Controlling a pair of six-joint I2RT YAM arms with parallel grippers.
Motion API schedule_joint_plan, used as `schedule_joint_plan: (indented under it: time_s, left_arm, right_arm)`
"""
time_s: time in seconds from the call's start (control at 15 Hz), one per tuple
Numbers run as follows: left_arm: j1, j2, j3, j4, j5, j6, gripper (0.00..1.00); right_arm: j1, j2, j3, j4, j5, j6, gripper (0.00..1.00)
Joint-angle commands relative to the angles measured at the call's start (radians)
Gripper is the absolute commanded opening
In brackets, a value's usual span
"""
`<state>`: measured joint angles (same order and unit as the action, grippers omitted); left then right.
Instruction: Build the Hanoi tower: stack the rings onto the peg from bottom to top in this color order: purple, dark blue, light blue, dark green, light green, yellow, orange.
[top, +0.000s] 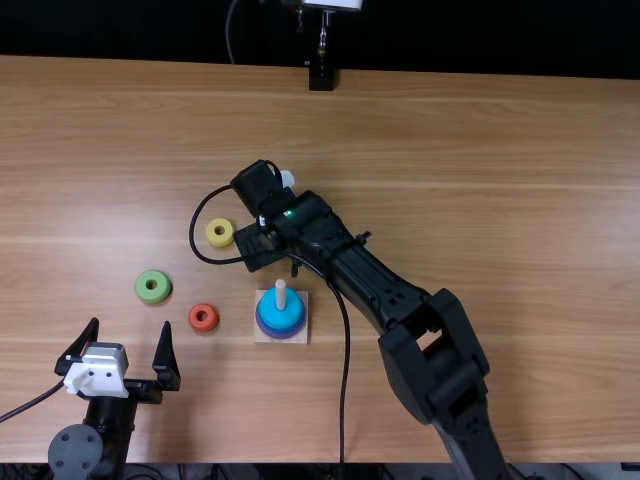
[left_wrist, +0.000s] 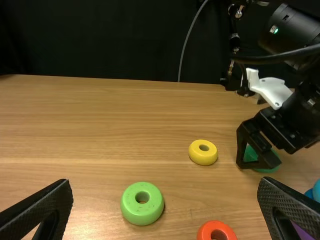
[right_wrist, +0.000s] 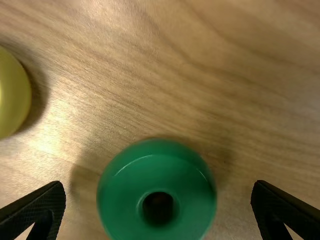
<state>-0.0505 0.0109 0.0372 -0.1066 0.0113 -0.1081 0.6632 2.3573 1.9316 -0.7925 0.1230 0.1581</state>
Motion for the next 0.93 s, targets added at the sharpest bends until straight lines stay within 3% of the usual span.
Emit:
schedule_joint_plan:
  time_s: [0.0,0.87]
  left_arm:
    - [0.012,-0.011,-0.037,-0.004,0.000,0.007,1.00]
    - [0.012,-0.011,-0.037,-0.004,0.000,0.007,1.00]
  right_arm:
    - [0.006,0.014,0.052,-0.022,0.002,0.006,1.00]
    - [0.007,0.079,0.147,-0.114,0.002,0.004,1.00]
